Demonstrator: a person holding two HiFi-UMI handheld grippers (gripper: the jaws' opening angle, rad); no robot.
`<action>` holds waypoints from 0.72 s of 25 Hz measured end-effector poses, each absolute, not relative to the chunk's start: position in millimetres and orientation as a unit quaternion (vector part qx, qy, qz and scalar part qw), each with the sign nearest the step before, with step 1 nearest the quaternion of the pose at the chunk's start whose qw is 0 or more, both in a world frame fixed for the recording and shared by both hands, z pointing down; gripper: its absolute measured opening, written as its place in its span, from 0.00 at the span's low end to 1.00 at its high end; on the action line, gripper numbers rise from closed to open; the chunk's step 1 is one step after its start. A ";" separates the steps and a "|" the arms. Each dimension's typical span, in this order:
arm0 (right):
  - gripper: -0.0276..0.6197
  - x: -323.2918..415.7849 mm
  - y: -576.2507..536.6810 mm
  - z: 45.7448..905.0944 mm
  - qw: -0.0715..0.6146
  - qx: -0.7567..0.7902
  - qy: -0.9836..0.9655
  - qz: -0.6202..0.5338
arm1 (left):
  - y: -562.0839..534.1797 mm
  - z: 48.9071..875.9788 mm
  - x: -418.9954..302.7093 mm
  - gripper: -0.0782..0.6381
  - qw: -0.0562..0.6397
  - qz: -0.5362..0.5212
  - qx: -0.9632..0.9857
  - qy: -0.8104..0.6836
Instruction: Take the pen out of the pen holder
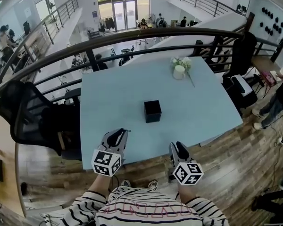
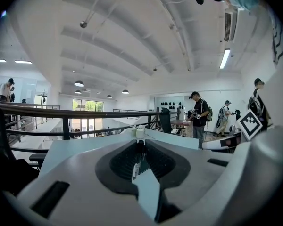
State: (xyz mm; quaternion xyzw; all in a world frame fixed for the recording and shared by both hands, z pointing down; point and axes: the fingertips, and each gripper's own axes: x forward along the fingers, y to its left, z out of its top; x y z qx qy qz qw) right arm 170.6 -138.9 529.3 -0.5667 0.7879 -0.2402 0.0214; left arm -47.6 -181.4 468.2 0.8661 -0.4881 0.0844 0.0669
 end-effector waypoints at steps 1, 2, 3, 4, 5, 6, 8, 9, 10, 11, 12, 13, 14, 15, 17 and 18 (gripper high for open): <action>0.26 165.9 -139.5 527.9 0.022 -0.567 0.788 -0.240 | -180.7 468.2 -52.1 0.21 0.067 0.086 0.867 -0.487; 0.26 161.3 -140.0 526.6 0.022 -0.567 0.788 -0.240 | -180.1 468.2 -56.4 0.21 0.068 0.088 0.867 -0.486; 0.26 156.7 -140.3 525.5 0.022 -0.567 0.788 -0.240 | -179.4 468.4 -60.5 0.21 0.069 0.089 0.867 -0.485; 0.26 152.0 -140.3 525.0 0.022 -0.566 0.788 -0.239 | -178.4 468.8 -64.8 0.21 0.070 0.089 0.867 -0.484; 0.25 146.9 -140.1 525.2 0.021 -0.567 0.788 -0.239 | -177.3 469.6 -69.5 0.21 0.072 0.089 0.868 -0.484; 0.25 141.6 -139.6 525.9 0.019 -0.567 0.788 -0.239 | -176.0 470.7 -74.6 0.21 0.074 0.089 0.868 -0.484; 0.23 130.5 -138.3 526.9 0.017 -0.569 0.787 -0.239 | -173.5 473.2 -86.0 0.21 0.078 0.089 0.867 -0.484; 0.21 124.9 -137.4 527.0 0.016 -0.570 0.786 -0.238 | -172.3 474.2 -91.8 0.21 0.079 0.089 0.867 -0.483; 0.18 119.4 -136.5 526.9 0.015 -0.572 0.785 -0.237 | -171.2 475.2 -97.5 0.21 0.080 0.089 0.867 -0.483; 0.17 114.2 -135.8 526.5 0.014 -0.573 0.785 -0.235 | -170.3 476.2 -102.8 0.21 0.082 0.089 0.868 -0.482; 0.15 109.5 -135.1 526.0 0.013 -0.574 0.785 -0.233 | -169.5 477.1 -107.5 0.21 0.083 0.089 0.868 -0.482; 0.14 105.6 -134.3 525.6 0.013 -0.575 0.785 -0.232 | -168.8 478.0 -111.6 0.21 0.084 0.089 0.868 -0.481; 0.14 102.3 -133.4 525.7 0.012 -0.575 0.785 -0.231 | -168.0 478.9 -115.0 0.21 0.085 0.089 0.868 -0.481; 0.14 99.6 -132.3 526.2 0.012 -0.576 0.784 -0.231 | -167.0 479.7 -118.0 0.21 0.085 0.088 0.868 -0.481; 0.12 94.3 -129.8 527.7 0.010 -0.579 0.782 -0.231 | -165.0 480.9 -123.9 0.21 0.084 0.089 0.868 -0.480; 0.12 91.2 -128.9 528.5 0.008 -0.580 0.781 -0.232 | -164.2 481.1 -127.5 0.21 0.085 0.088 0.869 -0.480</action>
